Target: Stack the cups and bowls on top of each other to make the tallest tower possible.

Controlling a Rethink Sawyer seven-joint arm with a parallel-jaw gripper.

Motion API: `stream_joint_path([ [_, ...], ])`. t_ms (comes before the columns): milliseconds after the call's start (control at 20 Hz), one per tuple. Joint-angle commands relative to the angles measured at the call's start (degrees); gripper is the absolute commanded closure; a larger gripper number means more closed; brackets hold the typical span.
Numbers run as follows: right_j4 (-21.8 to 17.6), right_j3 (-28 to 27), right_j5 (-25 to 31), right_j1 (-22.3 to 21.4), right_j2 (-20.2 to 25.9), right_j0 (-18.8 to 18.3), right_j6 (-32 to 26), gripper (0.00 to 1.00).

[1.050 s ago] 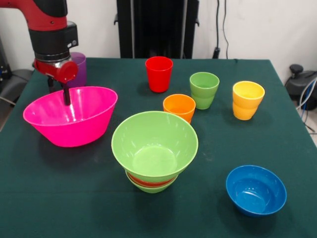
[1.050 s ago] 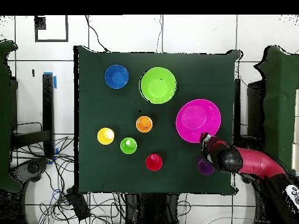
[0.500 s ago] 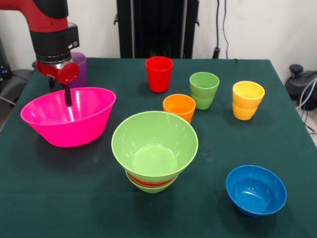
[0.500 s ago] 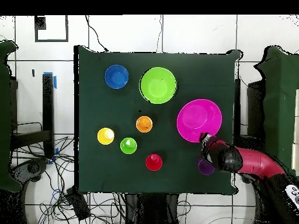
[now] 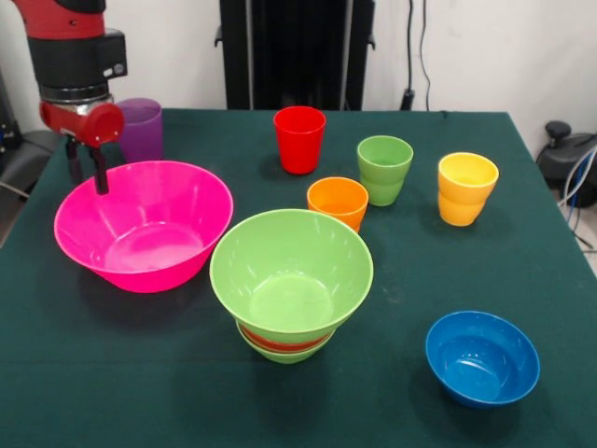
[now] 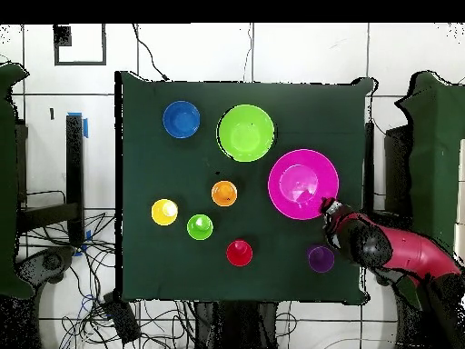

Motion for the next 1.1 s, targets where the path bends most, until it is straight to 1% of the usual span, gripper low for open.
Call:
stream_joint_path([
  [50, 0.5, 2.6, 3.2, -3.2, 4.0, 1.3, -6.4, 0.00],
  [150, 0.6, 2.5, 2.9, -3.8, 4.2, 1.2, -6.1, 0.00],
  [400, -0.3, 1.2, 1.6, -3.0, 3.1, 2.4, -4.6, 0.00],
  [450, 0.0, 1.0, 1.5, -2.7, 2.9, 2.6, -3.8, 0.00],
  [700, 0.5, 1.0, 2.9, -2.0, 3.1, 2.7, -4.4, 0.00],
  [900, -1.1, 0.0, 2.9, -0.6, 1.7, 3.7, -4.7, 0.00],
  [1100, -1.6, 0.0, 3.8, 0.8, 1.0, 4.2, -5.2, 0.00],
])
